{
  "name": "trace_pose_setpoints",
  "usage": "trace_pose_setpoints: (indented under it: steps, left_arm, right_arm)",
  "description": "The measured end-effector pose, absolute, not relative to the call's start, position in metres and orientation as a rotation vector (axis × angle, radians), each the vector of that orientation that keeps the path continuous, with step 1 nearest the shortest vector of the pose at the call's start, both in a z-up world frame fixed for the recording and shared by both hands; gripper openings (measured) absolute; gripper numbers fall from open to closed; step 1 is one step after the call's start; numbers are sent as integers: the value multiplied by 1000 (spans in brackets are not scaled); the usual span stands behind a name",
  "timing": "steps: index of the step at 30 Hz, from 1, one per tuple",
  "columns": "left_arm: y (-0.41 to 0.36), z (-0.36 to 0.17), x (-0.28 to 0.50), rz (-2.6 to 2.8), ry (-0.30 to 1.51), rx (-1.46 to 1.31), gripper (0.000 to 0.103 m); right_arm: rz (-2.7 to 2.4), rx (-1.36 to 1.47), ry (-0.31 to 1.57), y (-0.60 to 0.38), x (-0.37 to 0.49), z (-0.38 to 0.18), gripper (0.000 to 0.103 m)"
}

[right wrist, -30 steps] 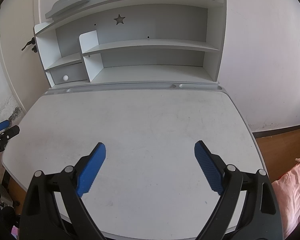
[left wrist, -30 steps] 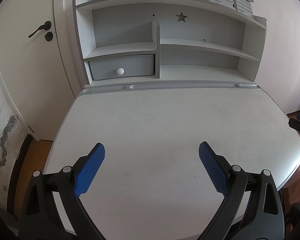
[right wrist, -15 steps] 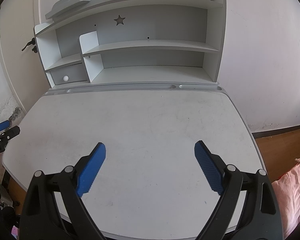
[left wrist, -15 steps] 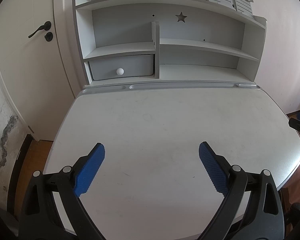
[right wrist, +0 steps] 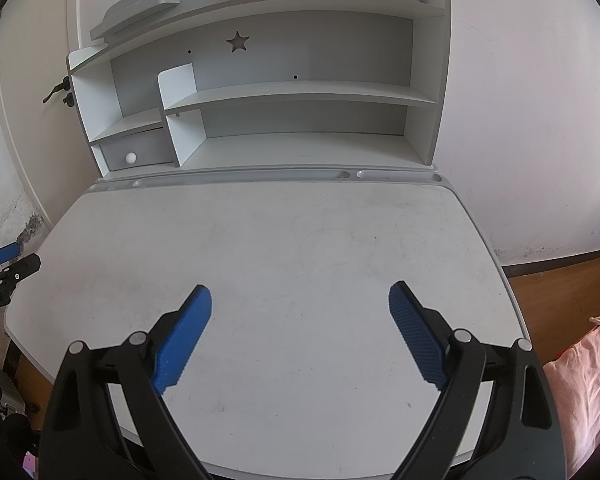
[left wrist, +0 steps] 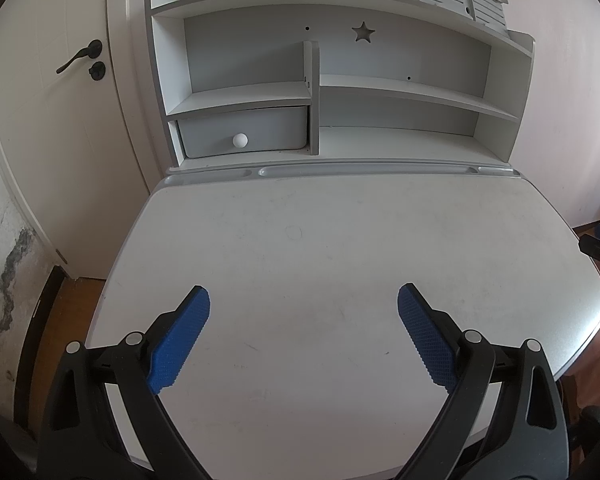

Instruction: Collect trash

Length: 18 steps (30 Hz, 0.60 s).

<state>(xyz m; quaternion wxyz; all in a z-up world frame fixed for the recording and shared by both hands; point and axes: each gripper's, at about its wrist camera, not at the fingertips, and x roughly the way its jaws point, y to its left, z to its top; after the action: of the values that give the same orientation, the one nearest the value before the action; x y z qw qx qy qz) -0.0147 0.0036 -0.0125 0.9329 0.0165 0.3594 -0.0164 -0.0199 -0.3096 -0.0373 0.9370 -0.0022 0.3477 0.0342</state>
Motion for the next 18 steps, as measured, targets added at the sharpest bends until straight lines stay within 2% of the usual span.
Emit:
trace_pose_setpoints:
  steps: [18]
  left_arm:
    - [8,-11,-15,-21,745,18,92]
  right_arm:
    - [72,-7,703,-311,-20,-35,87]
